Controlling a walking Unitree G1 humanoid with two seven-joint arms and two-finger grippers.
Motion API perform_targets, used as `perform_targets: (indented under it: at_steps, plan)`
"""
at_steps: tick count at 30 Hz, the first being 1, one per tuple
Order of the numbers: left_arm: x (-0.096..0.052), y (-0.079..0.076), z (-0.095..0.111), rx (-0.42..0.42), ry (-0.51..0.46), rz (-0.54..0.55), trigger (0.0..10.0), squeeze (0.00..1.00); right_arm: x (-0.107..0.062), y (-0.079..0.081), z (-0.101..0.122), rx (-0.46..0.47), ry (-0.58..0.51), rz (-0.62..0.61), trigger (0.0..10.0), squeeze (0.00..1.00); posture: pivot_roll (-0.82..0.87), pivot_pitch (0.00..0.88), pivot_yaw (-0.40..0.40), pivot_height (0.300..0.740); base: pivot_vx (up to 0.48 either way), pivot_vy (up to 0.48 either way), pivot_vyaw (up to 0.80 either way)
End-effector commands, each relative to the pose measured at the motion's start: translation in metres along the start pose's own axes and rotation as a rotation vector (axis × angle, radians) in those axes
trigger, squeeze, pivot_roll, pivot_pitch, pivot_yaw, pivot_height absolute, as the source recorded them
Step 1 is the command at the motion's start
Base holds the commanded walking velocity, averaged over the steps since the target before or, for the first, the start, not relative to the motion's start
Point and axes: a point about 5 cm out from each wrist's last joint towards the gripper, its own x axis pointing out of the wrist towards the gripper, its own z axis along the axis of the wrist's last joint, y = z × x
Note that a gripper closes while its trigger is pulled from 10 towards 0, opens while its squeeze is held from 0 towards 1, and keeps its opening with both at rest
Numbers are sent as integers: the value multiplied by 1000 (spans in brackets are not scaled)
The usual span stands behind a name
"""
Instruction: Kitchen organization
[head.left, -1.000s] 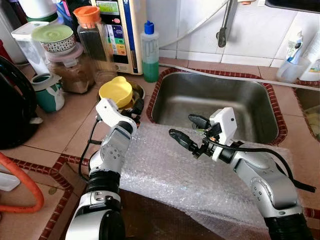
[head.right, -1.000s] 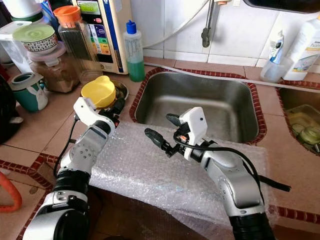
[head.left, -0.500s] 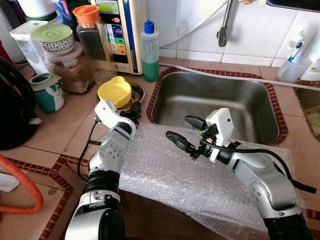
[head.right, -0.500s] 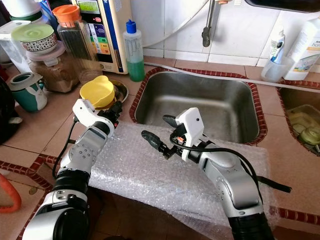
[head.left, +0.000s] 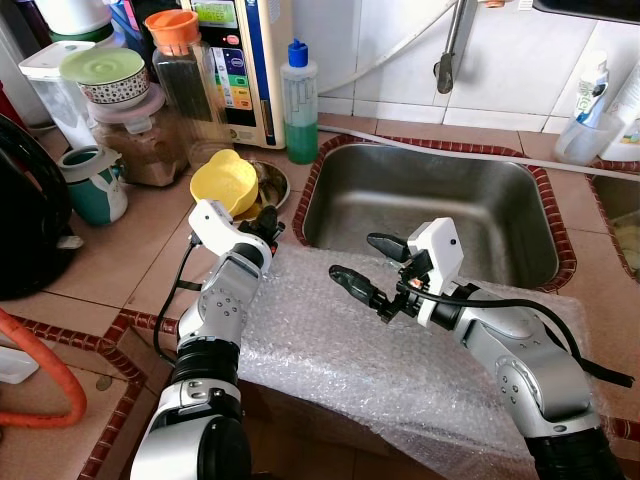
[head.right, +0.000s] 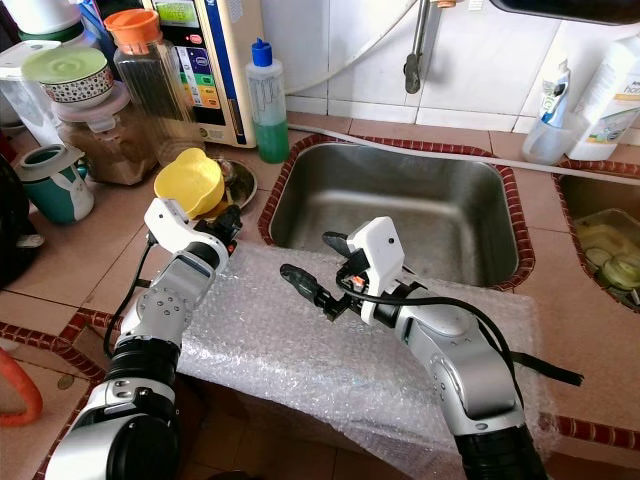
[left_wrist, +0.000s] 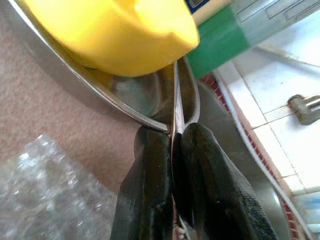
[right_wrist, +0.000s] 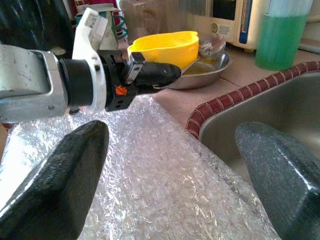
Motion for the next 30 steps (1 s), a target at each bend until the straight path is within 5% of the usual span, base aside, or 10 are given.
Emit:
perform_targets:
  at_steps: [1, 24, 30]
  plan:
    - [2, -13, 7, -4, -29, -28, 0, 0, 1, 0, 4, -17, -7, 11, 10000, 0, 70, 45, 86, 740, 0, 0, 0]
    - [-7, -14, 1, 26, 2, -71, 0, 0, 2, -3, 5, -32, -6, 5, 10000, 0, 74, 38, 79, 740, 0, 0, 0]
    - [-19, -3, -10, 32, 39, -36, 0, 0, 0, -6, 4, -37, 1, -6, 10000, 0, 69, 41, 77, 740, 0, 0, 0]
